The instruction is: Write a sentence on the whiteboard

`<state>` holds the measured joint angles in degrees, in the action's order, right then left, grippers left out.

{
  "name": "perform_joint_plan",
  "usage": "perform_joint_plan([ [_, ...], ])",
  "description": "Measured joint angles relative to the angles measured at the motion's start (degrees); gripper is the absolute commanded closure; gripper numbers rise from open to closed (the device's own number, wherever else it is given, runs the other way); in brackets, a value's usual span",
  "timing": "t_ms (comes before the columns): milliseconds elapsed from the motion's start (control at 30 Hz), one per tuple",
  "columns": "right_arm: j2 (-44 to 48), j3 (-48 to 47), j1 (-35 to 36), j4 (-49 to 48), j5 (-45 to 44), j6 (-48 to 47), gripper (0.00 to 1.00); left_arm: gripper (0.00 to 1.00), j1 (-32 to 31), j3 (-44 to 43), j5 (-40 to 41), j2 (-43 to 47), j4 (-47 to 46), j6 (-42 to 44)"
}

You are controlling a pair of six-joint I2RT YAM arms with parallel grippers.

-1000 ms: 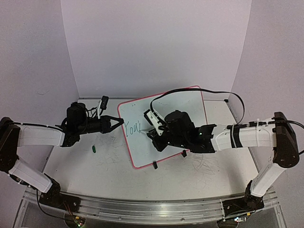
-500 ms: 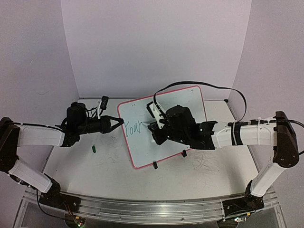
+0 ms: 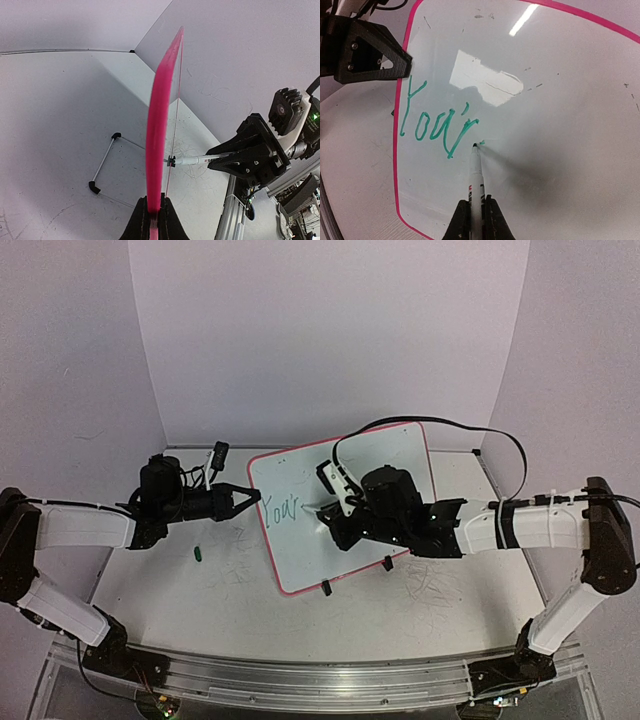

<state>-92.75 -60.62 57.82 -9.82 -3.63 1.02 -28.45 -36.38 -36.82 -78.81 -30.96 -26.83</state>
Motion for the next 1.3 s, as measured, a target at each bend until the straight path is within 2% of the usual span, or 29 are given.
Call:
perform_joint_plan([
  [1000,-0.7,-1.0,0.4,-0.1,-5.9,1.9,1.0,1.0,0.0,0.0,0.5,0.0,0.9,0.0],
  [1300,-0.9,-1.9,0.2,0.0,-5.2,1.6,1.0,1.0,0.0,0.0,0.5,0.0,0.9,0.0],
])
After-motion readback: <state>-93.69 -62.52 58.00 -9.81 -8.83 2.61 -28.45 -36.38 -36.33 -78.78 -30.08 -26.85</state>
